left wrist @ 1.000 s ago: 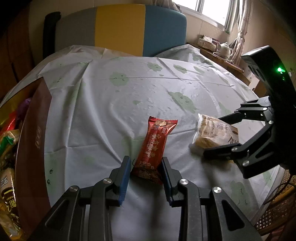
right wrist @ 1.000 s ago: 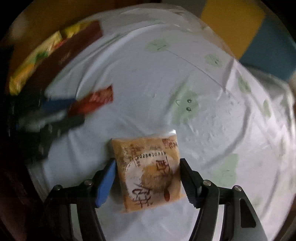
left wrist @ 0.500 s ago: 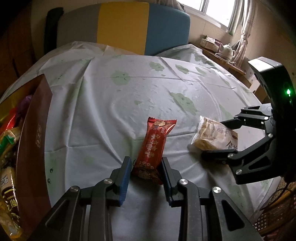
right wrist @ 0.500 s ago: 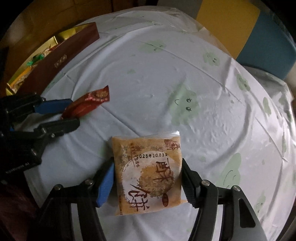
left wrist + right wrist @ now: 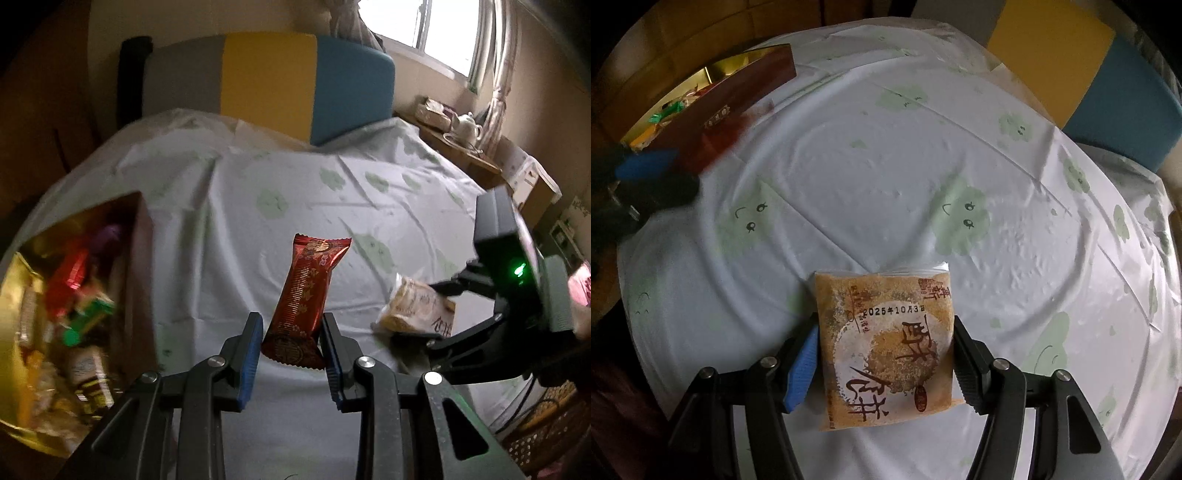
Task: Organize snacks
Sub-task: 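Carry the red chocolate bar over the gold box with the left tool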
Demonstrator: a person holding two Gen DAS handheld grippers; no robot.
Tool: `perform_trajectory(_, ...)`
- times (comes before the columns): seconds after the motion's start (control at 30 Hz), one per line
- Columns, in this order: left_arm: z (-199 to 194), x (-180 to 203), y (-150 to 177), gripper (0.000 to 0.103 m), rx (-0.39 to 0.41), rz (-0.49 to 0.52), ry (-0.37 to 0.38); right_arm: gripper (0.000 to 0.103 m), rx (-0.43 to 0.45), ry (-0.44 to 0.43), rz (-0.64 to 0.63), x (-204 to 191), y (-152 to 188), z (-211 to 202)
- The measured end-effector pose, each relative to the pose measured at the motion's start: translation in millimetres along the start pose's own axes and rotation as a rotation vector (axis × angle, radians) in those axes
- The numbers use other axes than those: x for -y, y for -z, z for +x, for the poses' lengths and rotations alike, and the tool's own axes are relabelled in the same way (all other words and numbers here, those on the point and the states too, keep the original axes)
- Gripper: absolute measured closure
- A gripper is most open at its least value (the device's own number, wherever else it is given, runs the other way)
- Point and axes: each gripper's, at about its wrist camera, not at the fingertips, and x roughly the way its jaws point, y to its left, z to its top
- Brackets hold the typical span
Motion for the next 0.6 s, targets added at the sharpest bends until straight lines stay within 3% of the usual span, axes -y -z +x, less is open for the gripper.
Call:
perform_trajectory(0.23,-26,-18,0,0.071,0.038,-0.036,-0.042,0.037,0.007,-0.016,0.029,2,4,-6)
perform_trajectory(0.6,-49,-62,10,0.071,0.073,-0.106,-0.136,0.041,0.032,0.018,-0.025,-9,10,-11)
